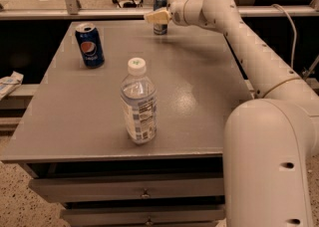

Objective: Pick redbull can

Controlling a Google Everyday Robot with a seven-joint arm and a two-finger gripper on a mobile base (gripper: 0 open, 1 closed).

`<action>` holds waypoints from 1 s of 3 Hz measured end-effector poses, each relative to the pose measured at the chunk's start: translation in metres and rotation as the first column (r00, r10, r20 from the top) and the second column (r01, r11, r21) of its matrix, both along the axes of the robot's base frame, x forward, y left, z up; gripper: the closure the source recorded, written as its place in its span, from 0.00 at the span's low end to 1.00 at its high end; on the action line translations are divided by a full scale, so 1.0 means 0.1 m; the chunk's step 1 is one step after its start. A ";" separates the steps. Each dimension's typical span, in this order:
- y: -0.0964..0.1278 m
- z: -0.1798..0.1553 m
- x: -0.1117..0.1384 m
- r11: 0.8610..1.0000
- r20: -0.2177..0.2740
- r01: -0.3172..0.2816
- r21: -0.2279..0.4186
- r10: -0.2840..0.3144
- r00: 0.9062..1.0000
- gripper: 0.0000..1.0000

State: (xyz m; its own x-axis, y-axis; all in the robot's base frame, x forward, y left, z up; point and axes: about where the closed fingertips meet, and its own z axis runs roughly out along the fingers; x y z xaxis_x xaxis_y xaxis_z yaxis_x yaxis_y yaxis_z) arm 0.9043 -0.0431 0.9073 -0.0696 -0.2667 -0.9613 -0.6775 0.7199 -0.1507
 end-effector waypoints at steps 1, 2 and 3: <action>-0.07 -0.01 0.06 1.000 0.002 0.022 0.004 -0.022 1.000 0.49; -0.23 0.03 -0.02 0.999 -0.003 0.035 0.020 -0.035 0.999 0.73; -0.39 0.19 -0.30 0.998 -0.005 0.004 0.059 -0.003 1.000 0.95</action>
Offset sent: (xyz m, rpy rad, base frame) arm -0.0175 -0.0514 0.0115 0.0435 0.0035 -0.0610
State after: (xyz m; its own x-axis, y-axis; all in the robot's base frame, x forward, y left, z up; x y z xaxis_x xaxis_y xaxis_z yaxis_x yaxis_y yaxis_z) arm 0.8739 -0.0822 0.9261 -0.0756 -0.2094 -0.9749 -0.6758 0.7297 -0.1044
